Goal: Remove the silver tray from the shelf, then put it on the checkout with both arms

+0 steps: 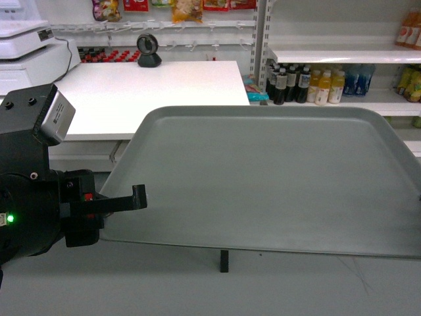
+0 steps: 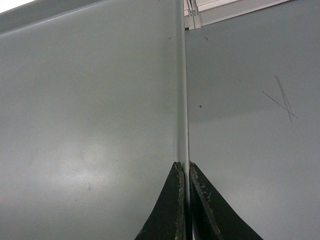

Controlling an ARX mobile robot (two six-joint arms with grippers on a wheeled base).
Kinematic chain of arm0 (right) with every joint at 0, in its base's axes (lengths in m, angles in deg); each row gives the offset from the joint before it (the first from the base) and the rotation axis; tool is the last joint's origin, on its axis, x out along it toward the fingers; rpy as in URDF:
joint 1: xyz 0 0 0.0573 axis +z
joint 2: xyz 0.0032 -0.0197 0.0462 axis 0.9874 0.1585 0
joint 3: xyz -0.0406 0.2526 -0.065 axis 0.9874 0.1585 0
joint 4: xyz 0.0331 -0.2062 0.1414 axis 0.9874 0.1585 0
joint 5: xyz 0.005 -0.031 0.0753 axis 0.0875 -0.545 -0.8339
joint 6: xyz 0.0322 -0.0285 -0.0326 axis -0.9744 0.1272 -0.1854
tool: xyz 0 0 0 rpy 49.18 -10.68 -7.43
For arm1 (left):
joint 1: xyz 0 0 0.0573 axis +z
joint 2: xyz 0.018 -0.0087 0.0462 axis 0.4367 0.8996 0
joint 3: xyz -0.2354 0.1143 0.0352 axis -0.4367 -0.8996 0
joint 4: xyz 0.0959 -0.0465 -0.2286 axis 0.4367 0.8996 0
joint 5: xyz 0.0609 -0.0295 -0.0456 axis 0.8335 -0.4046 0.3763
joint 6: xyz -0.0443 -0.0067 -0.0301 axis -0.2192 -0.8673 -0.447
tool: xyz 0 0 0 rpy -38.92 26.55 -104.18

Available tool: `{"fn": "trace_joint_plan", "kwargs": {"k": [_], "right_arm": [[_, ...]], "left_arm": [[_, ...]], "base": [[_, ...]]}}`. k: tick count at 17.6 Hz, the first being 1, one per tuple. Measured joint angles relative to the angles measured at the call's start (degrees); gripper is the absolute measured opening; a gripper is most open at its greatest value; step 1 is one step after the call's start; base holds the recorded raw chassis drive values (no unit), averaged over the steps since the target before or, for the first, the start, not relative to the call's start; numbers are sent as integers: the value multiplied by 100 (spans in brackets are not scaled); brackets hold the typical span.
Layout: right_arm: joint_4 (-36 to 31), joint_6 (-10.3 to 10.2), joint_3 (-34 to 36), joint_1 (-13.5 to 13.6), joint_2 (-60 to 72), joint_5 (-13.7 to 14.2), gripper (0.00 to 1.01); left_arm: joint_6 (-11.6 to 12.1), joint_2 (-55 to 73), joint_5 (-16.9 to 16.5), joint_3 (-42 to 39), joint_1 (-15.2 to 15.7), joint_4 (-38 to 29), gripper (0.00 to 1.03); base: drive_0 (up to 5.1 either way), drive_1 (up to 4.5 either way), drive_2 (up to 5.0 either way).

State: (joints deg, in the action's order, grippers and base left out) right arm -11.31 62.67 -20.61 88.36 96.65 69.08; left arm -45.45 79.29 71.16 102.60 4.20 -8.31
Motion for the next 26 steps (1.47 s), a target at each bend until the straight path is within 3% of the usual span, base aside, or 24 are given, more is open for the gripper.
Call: {"fn": "trace_joint_plan", "kwargs": {"k": [26], "right_arm": [[0, -2, 0, 31, 0, 13, 2]], "left_arm": [[9, 0, 7, 0, 13, -7, 2]], "base": [[-494, 247, 247]]}}
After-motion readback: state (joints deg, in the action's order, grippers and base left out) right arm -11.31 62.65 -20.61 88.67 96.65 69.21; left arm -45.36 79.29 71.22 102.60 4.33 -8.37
